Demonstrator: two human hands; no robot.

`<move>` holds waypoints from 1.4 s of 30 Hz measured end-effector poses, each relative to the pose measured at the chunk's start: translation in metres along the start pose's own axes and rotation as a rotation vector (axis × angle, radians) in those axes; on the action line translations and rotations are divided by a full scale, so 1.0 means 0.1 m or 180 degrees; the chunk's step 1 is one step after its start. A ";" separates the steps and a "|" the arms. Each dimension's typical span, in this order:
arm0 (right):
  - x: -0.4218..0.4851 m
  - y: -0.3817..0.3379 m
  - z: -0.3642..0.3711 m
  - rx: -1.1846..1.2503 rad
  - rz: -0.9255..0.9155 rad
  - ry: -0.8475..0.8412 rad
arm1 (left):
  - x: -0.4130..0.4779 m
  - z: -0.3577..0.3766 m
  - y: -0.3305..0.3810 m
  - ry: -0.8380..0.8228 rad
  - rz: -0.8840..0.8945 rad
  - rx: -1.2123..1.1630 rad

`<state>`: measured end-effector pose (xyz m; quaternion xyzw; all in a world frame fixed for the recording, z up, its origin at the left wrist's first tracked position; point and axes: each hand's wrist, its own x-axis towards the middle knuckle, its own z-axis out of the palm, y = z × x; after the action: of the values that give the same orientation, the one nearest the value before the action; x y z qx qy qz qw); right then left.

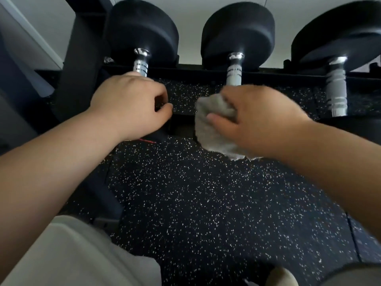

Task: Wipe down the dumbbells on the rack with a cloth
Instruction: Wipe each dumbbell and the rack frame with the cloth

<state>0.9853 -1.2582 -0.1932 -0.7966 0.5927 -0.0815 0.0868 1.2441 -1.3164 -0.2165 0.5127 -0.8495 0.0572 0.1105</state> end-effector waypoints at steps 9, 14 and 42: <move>-0.29 0.12 0.30 0.1835 0.1163 0.0812 | 0.03 -0.01 0.02 0.0016 -0.0017 0.0025; -0.26 0.05 0.34 0.1263 0.0523 0.1119 | 0.04 0.04 -0.01 0.0048 0.0005 0.0014; -0.50 0.17 0.40 0.1203 0.0794 0.0968 | -0.03 -0.01 -0.02 0.0068 -0.0140 -0.0239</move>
<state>0.9649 -1.2128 -0.2377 -0.6657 0.6667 -0.2980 0.1533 1.2479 -1.3143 -0.2162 0.5262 -0.8383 0.0283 0.1400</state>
